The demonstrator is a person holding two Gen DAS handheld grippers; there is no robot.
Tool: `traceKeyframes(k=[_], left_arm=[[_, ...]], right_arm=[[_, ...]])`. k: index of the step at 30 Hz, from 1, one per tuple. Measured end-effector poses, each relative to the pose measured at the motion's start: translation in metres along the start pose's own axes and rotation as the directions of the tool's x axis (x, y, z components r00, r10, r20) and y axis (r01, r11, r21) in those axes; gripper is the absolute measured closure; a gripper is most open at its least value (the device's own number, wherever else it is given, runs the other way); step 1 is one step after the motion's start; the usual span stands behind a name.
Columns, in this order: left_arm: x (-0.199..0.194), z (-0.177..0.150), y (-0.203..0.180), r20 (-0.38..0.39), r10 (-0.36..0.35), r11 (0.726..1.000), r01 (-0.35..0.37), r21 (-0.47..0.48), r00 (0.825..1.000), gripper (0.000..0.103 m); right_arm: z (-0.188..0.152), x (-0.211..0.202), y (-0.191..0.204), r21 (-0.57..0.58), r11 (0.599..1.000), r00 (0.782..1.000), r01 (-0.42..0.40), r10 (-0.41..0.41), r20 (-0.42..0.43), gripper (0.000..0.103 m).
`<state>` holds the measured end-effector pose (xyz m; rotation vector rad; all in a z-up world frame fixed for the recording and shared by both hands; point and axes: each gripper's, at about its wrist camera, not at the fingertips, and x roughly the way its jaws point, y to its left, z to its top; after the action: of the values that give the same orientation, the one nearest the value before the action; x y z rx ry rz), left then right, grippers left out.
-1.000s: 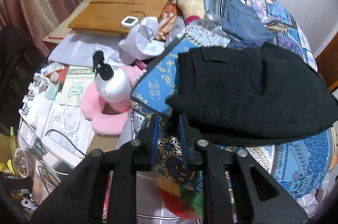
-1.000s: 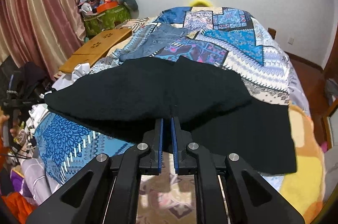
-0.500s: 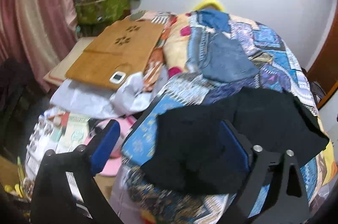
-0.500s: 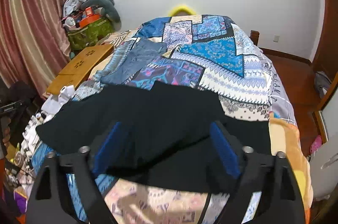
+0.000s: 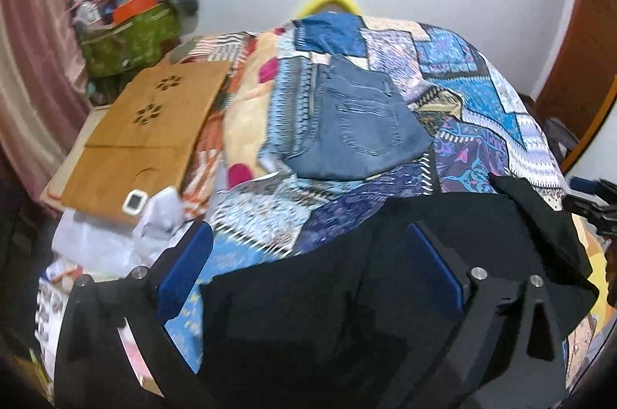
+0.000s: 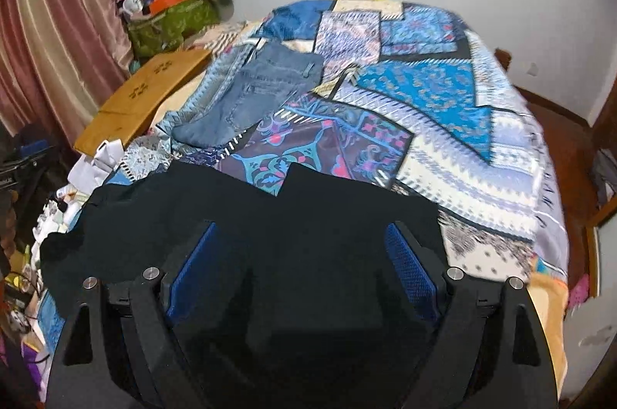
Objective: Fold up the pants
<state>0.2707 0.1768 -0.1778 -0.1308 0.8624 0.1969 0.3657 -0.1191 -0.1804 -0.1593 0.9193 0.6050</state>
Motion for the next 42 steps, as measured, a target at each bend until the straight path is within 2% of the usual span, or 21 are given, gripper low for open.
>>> traceKeyframes(k=[3,7,11,14,16,18,19,22,25,28,33,38,42], left_arm=[[0.022,0.009,-0.015,-0.031,-0.035,0.999,0.036,0.03,0.999,0.002],[0.043,0.013,-0.032,-0.054,-0.041,0.996,0.045,0.07,0.998,0.002],[0.059,0.011,-0.048,-0.078,-0.065,0.991,0.074,0.113,0.995,0.002],[0.068,0.009,-0.056,-0.099,-0.072,0.986,0.085,0.142,0.993,0.002],[0.072,0.005,-0.062,-0.111,-0.074,0.984,0.09,0.153,0.991,0.002],[0.075,0.002,-0.066,-0.131,-0.083,0.982,0.104,0.158,0.988,0.002],[0.076,0.001,-0.068,-0.14,-0.091,0.981,0.112,0.157,0.986,0.002],[0.072,-0.003,-0.075,-0.145,-0.101,0.979,0.124,0.163,0.984,0.002],[0.062,-0.008,-0.088,-0.14,-0.101,0.972,0.128,0.196,0.985,0.002],[0.053,-0.009,-0.1,-0.149,-0.108,0.964,0.14,0.225,0.983,0.002],[0.043,-0.011,-0.126,-0.18,-0.161,0.955,0.199,0.218,0.97,0.002],[0.038,-0.016,-0.166,-0.206,-0.18,0.943,0.228,0.242,0.962,0.002],[0.036,-0.029,-0.212,-0.253,-0.193,0.91,0.269,0.316,0.948,0.002]], right_arm=[[0.014,0.028,-0.005,-0.002,1.0,0.998,-0.013,0.013,-0.068,0.018],[0.028,0.065,-0.011,-0.006,0.999,0.987,-0.038,0.036,-0.157,0.021],[0.029,0.092,-0.013,-0.002,0.999,0.977,-0.052,0.051,-0.207,0.032],[0.023,0.108,-0.016,0.019,0.997,0.969,-0.073,0.076,-0.234,0.048],[0.022,0.111,-0.014,-0.017,0.997,0.973,-0.074,0.068,-0.222,0.068],[0.022,0.111,-0.011,-0.038,0.998,0.976,-0.055,0.045,-0.214,0.079],[0.023,0.111,-0.01,-0.044,0.998,0.977,-0.049,0.039,-0.212,0.084],[0.024,0.109,-0.01,-0.055,0.998,0.979,-0.026,0.014,-0.206,0.092],[0.025,0.098,-0.012,-0.043,0.999,0.984,-0.019,0.011,-0.18,0.093],[0.027,0.069,-0.02,-0.013,1.0,0.993,-0.019,0.017,-0.113,0.093],[0.029,-0.003,-0.038,0.011,1.0,1.0,0.002,-0.002,0.02,0.093],[0.024,-0.067,-0.064,0.049,0.998,0.99,0.041,-0.047,0.13,0.094],[0.011,-0.113,-0.085,0.074,0.994,0.974,0.077,-0.09,0.205,0.094]])
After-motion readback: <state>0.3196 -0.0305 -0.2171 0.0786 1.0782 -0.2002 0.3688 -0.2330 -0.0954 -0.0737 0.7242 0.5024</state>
